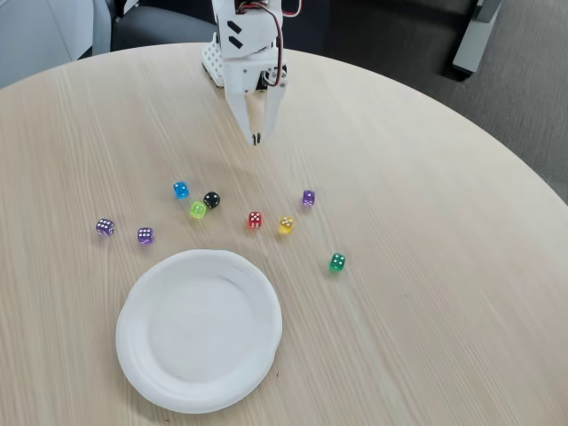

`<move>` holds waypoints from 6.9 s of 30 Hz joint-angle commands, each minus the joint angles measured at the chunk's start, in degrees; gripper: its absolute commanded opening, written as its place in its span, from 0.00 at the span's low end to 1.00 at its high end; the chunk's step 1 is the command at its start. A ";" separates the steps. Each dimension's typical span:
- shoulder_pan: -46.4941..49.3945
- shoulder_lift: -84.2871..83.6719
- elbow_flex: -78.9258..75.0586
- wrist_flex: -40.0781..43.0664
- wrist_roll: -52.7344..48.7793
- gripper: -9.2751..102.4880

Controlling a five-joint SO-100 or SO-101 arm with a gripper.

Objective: Pick a purple dice and put it in the plate.

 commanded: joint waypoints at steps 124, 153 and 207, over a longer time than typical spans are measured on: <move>-0.88 -97.56 -68.03 2.64 51.15 0.28; -10.81 -97.65 -67.85 2.64 50.62 0.20; -7.03 -78.13 -86.22 3.69 48.96 0.08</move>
